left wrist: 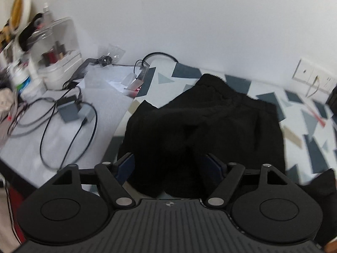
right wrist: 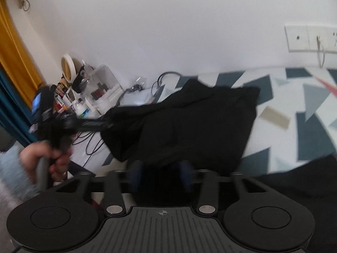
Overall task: Fold clothes
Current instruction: 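Lay the black garment onto the patterned desk and open both grippers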
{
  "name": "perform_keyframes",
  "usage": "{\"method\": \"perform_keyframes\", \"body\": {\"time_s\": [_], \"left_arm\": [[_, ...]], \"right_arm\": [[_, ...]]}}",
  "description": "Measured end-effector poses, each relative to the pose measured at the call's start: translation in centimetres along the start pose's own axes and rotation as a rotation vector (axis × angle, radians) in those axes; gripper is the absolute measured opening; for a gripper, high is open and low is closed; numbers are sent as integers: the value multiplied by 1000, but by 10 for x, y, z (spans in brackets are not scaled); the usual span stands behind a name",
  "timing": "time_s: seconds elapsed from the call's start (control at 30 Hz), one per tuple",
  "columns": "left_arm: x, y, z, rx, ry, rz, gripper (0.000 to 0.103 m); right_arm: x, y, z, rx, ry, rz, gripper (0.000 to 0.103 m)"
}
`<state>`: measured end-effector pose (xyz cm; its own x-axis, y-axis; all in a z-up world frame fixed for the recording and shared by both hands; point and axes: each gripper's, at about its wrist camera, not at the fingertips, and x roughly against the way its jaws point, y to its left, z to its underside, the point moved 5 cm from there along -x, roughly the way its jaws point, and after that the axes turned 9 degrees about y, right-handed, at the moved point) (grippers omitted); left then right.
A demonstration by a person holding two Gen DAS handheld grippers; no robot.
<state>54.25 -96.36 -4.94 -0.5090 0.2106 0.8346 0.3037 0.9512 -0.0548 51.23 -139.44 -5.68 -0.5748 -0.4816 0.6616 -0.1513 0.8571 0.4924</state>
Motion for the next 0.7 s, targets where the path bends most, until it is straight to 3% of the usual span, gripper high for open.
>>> {"method": "perform_keyframes", "body": {"time_s": [0.07, 0.2, 0.27, 0.33, 0.47, 0.6, 0.63, 0.67, 0.7], "left_arm": [[10, -12, 15, 8, 6, 8, 88], [30, -35, 45, 24, 19, 24, 90], [40, -47, 60, 28, 29, 35, 95], [31, -73, 81, -30, 96, 97, 95], [-2, -111, 111, -109, 178, 74, 95], [-32, -125, 128, -134, 231, -18, 94], [-33, -124, 128, -124, 233, -28, 79], [-35, -123, 127, -114, 234, -39, 49], [-37, -122, 127, -104, 236, -50, 33]], "right_arm": [[17, -29, -5, -71, -13, -32, 61], [44, -104, 2, -306, -59, -46, 62], [53, -136, 19, -390, -73, 32, 62], [59, -165, 33, -426, -66, 143, 62], [59, -200, 65, -447, -28, 352, 62], [48, -208, 87, -422, 12, 412, 59], [43, -205, 90, -412, 32, 407, 55], [39, -201, 93, -403, 55, 399, 50], [35, -197, 96, -395, 77, 391, 47]]}}
